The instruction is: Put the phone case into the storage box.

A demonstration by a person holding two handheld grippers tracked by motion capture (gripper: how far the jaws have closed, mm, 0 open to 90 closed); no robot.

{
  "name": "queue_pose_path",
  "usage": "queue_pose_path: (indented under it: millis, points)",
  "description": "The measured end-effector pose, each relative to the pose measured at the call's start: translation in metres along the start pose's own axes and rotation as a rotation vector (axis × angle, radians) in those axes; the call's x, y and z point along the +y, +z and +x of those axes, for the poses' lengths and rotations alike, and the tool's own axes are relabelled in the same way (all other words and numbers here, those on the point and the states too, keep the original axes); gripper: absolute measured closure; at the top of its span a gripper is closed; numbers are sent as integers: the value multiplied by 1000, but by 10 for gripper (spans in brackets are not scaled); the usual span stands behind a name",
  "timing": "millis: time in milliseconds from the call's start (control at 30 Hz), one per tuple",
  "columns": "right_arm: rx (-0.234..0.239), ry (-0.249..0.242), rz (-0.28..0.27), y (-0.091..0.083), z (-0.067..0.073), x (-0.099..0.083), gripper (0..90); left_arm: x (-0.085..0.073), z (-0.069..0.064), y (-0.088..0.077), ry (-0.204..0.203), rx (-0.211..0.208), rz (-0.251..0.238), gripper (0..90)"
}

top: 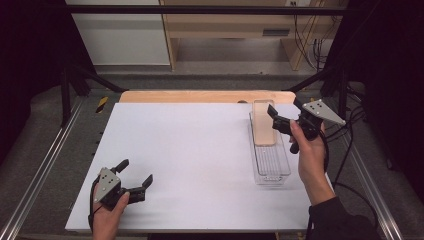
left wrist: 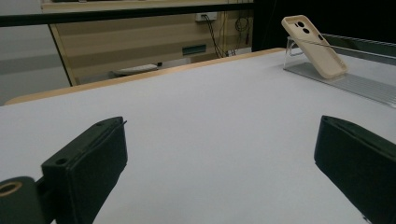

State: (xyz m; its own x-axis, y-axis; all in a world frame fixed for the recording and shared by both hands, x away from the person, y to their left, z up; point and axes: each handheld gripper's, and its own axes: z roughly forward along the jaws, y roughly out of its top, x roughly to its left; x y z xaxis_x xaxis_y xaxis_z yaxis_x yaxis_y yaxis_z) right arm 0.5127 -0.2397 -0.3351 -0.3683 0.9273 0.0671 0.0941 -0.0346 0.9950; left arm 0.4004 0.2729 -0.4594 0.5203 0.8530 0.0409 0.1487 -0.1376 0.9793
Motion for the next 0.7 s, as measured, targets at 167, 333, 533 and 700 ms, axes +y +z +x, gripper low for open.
queue_pose_path:
  millis: [167,333,533,700]
  points:
    - [3,0,-5,-2,-1,0,63,1,0,-3,1,0,-8,27]
    - [8,-7,-2,-5,0,-1,62,1,0,-5,4,-1,-12,26]
    - [26,-19,-1,-10,1,-3,61,1,1,-10,-7,-5,-20,24]
    - [43,-21,-3,-12,2,-6,61,-2,2,-18,-10,-15,-21,24]
